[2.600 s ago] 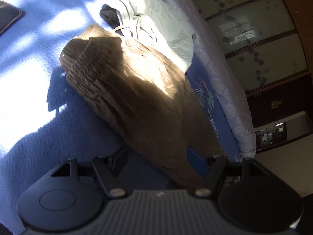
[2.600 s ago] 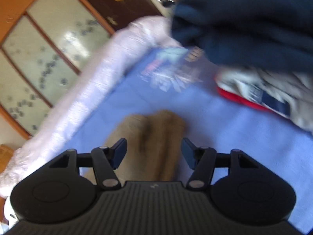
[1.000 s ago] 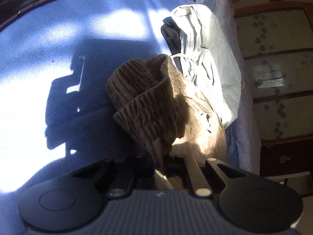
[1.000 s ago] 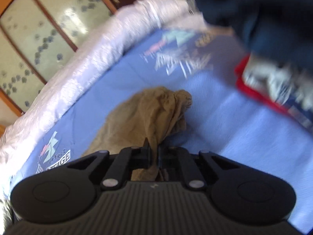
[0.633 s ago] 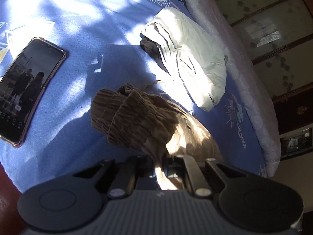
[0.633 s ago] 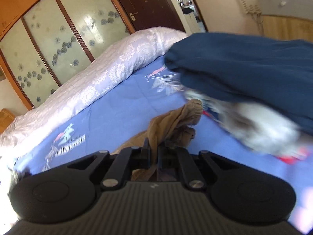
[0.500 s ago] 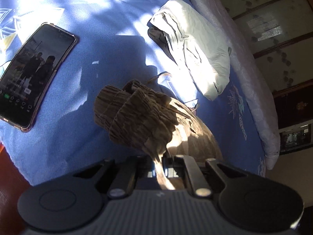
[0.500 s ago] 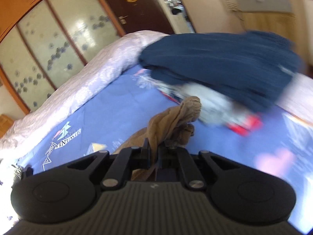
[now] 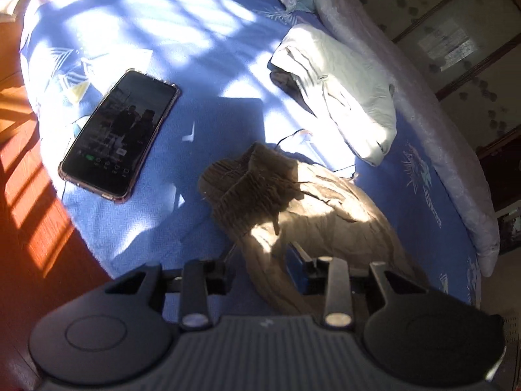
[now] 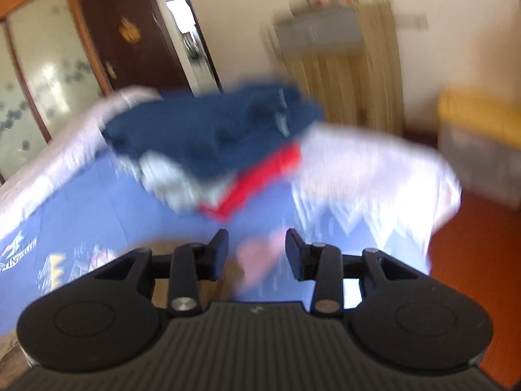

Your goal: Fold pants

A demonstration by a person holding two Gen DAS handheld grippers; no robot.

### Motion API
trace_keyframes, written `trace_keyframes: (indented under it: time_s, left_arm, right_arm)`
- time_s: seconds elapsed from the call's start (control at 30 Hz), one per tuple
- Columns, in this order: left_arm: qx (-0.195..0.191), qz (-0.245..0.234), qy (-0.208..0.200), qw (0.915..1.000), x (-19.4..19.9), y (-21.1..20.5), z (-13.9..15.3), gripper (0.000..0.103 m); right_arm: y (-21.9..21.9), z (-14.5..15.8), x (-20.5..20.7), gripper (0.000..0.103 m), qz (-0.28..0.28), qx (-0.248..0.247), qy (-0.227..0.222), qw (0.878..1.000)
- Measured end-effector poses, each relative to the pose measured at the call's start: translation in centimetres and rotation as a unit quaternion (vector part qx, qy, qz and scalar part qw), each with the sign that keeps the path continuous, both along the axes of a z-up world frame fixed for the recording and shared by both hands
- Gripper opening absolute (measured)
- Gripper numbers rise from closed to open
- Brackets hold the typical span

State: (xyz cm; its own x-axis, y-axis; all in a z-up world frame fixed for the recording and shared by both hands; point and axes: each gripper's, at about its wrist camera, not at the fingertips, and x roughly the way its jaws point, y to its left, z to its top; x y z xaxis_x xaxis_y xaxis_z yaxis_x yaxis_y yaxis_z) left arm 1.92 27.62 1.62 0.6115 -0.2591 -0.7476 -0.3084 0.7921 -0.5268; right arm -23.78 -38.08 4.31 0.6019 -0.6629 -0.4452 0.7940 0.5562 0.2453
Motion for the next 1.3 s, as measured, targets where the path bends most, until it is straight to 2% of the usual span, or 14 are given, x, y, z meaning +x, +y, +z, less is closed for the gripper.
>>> trace_keyframes:
  time_s: [0.13,0.3,0.43,0.57,0.6,0.63,0.67,0.73,0.97,1.1,1.17,1.2,1.23,1.3]
  left_arm:
    - [0.029,-0.131,-0.048,0.9898,4.4,-6.7,2.6,0.034]
    - [-0.032,-0.257,-0.023,0.9657,10.5,-16.9,0.4,0.036]
    - [-0.11,-0.261,0.011,0.9589,14.1,-21.3,-3.0,0.052]
    - [-0.137,-0.242,0.042,0.9596,16.7,-23.0,-6.0,0.049]
    - [-0.129,-0.241,0.043,0.961,17.2,-23.3,-6.5,0.037]
    - [-0.126,-0.243,0.045,0.9608,17.5,-23.6,-7.0,0.014]
    - [-0.128,-0.244,0.05,0.96,17.9,-23.8,-7.6,0.004]
    - [-0.138,-0.231,0.059,0.9614,18.4,-24.0,-8.6,0.002]
    - [-0.152,-0.218,-0.003,0.9642,19.9,-24.4,-6.5,0.002]
    - [-0.085,-0.193,-0.007,0.9774,22.1,-26.0,-7.8,0.002]
    - [-0.073,-0.186,0.027,0.9794,22.9,-26.4,-9.5,0.002]
    - [-0.079,-0.182,0.035,0.9795,22.8,-26.1,-9.9,0.002]
    - [-0.091,-0.18,0.029,0.979,22.5,-25.8,-9.8,0.002]
    - [-0.109,-0.183,-0.008,0.977,21.4,-24.8,-8.4,0.002]
  right_arm:
    - [2.4,0.6,6.4,0.042,0.199,-0.014,0.001,0.98]
    - [8.3,-0.8,17.0,0.052,0.43,-0.036,0.064,0.9]
    - [13.8,-2.6,22.2,0.055,0.536,-0.106,0.131,0.827]
    - [15.0,-4.8,26.1,0.054,0.571,-0.115,0.179,0.793]
    - [15.6,-5.4,26.3,0.053,0.57,-0.119,0.186,0.792]
    - [15.4,-5.8,26.4,0.049,0.568,-0.119,0.19,0.791]
    - [15.2,-6.1,26.7,0.026,0.57,-0.117,0.192,0.79]
    - [14.9,-6.3,26.4,0.003,0.565,-0.109,0.193,0.795]
    - [12.6,-4.0,27.7,0.003,0.505,-0.088,0.112,0.851]
    - [11.9,-7.3,30.7,0.007,0.47,-0.063,0.156,0.867]
    - [12.1,-9.6,31.6,0.028,0.453,-0.064,0.199,0.866]
    - [12.0,-9.6,31.0,0.035,0.442,-0.074,0.179,0.876]
    - [11.8,-9.2,30.7,0.053,0.432,-0.067,0.181,0.881]
    - [11.4,-7.9,29.5,0.055,0.427,-0.052,0.155,0.889]
